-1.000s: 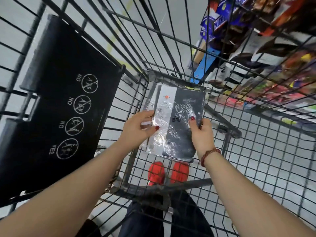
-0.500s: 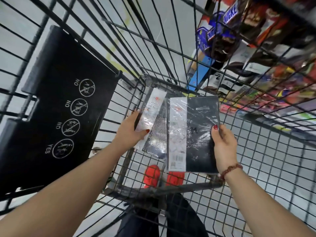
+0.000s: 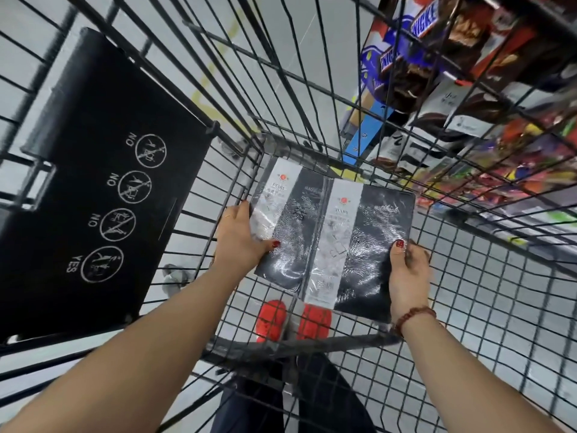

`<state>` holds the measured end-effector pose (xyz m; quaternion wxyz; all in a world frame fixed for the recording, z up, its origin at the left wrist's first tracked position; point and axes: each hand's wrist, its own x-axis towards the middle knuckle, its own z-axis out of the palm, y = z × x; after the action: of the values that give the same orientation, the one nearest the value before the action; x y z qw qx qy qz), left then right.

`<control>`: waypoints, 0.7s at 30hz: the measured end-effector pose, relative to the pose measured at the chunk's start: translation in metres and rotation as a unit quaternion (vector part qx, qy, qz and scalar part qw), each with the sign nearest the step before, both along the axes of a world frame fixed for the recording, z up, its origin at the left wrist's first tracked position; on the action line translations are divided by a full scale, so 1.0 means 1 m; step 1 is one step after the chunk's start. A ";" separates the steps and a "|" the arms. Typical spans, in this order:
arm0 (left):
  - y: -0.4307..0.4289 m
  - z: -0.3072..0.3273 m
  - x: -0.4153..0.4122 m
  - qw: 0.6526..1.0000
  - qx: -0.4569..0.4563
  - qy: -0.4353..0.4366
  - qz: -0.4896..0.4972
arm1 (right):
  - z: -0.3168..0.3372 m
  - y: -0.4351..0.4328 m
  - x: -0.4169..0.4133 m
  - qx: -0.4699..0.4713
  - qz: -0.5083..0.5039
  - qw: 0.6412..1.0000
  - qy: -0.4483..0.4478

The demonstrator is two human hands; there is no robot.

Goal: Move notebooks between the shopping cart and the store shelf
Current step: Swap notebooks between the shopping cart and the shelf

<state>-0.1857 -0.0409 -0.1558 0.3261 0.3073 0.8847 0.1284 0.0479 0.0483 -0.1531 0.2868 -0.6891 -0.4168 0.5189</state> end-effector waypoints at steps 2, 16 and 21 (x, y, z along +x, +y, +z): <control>-0.002 -0.001 -0.002 1.000 -0.001 0.006 -0.007 | 0.000 0.000 0.001 0.003 -0.009 1.000 0.004; 0.002 -0.003 0.005 0.998 -0.051 0.021 -0.011 | 0.000 -0.004 0.017 0.016 -0.053 0.998 -0.043; -0.002 -0.001 0.014 0.999 -0.004 0.003 0.037 | 0.012 -0.010 0.025 -0.028 0.003 1.000 -0.004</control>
<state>-0.1720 -0.0432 -0.1569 0.3201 0.2732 0.8969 0.1360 0.0727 0.0388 -0.1413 0.2642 -0.6978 -0.4052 0.5283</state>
